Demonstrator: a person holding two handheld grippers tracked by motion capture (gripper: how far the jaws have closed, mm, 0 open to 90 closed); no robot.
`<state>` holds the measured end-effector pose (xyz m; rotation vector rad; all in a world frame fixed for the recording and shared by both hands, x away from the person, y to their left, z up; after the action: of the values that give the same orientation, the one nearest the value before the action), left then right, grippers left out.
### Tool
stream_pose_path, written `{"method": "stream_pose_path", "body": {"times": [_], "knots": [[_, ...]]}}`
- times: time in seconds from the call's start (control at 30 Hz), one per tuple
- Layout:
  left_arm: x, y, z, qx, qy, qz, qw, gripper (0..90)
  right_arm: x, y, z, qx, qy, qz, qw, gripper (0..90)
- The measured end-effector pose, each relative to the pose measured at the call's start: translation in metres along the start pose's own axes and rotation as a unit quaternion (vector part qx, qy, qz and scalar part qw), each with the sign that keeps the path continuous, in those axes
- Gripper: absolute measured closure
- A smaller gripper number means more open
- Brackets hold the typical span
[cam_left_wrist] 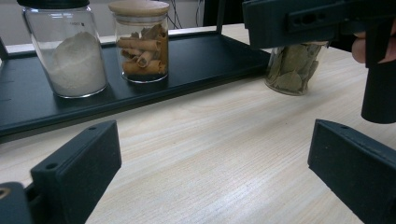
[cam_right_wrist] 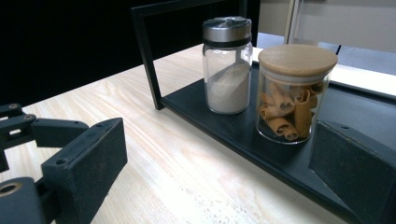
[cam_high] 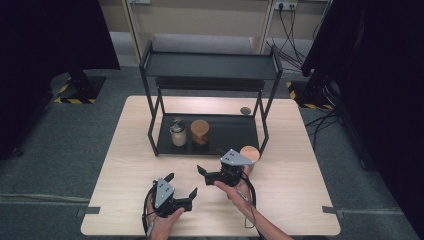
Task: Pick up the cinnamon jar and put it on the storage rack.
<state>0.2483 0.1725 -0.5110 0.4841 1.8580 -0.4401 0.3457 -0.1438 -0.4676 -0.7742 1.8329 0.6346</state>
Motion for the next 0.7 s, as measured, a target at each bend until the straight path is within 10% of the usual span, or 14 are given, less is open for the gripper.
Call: {"method": "stream_pose_path", "body": {"times": [0.7], "knots": [[0.000,0.000,0.000,0.000,0.000,-0.001,1.0000,2.2,0.016,0.001,-0.011,-0.006,0.016,0.004,0.9998,4.7]]}}
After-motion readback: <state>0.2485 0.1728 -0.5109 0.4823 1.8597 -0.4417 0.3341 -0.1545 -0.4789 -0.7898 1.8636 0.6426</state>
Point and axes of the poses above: each handheld gripper's, and its own axes: z roughly forward along the jaws, x roughly out of its underside, y roughly to its left, the point moved 7 cm from there along z, roughly forward along the jaws, and after that the axes turned 3 degrees about y, right-handed, at the moved point
